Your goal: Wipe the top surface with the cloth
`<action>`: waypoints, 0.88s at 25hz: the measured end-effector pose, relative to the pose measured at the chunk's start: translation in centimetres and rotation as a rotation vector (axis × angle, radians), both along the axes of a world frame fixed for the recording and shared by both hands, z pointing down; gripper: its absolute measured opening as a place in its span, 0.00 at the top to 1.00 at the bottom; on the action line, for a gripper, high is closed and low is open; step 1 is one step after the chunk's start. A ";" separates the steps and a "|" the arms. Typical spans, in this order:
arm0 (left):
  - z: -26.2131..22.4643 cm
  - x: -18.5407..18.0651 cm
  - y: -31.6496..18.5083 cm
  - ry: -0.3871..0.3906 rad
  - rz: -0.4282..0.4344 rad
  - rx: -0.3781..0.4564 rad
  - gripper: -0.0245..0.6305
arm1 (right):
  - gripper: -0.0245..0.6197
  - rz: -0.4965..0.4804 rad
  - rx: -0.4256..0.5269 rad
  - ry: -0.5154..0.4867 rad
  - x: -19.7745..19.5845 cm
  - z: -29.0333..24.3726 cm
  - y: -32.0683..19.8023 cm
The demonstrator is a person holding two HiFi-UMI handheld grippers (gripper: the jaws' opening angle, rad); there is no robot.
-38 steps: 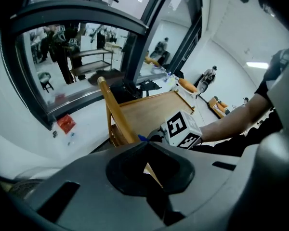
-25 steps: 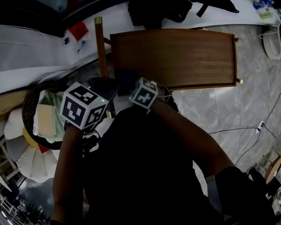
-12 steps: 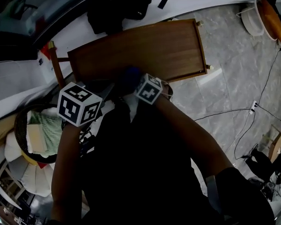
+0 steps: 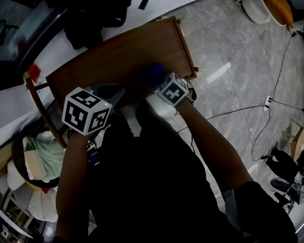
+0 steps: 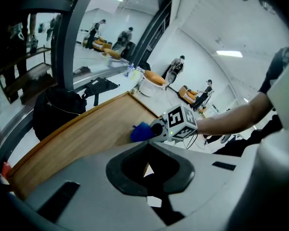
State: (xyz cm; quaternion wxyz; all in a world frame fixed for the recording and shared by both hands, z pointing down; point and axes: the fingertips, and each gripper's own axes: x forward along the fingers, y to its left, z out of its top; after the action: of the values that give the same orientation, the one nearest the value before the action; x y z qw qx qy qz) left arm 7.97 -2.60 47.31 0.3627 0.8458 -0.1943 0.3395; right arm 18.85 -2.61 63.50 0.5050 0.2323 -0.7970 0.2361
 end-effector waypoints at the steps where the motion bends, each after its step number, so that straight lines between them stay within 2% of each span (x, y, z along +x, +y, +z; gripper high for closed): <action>1: 0.1 0.7 -0.1 0.001 0.009 0.000 0.95 | 0.87 0.024 0.008 0.012 1.4 0.0 -0.4; 5: 0.7 3.0 0.0 0.003 0.042 -0.007 0.95 | 0.87 0.113 0.045 0.058 5.7 -0.5 -1.6; 11: 0.5 5.1 0.6 0.012 0.057 -0.005 0.95 | 0.87 0.221 0.070 0.119 9.8 -1.0 -2.3; 17: 0.0 4.0 0.7 -0.001 0.030 0.001 0.95 | 0.87 0.348 0.102 0.161 11.7 -1.4 -3.3; 20: 0.0 2.9 0.9 -0.019 0.020 0.013 0.95 | 0.87 0.368 0.112 0.178 11.9 -0.9 -3.9; 22: -0.2 2.4 2.7 -0.020 0.017 -0.018 0.95 | 0.87 0.372 0.099 0.140 12.1 -0.7 -1.6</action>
State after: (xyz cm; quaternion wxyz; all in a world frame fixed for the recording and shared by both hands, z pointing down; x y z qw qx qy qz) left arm 10.33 0.09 47.15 0.3655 0.8406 -0.1878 0.3529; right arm 30.92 -4.17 62.80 0.4949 0.4159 -0.7140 0.2690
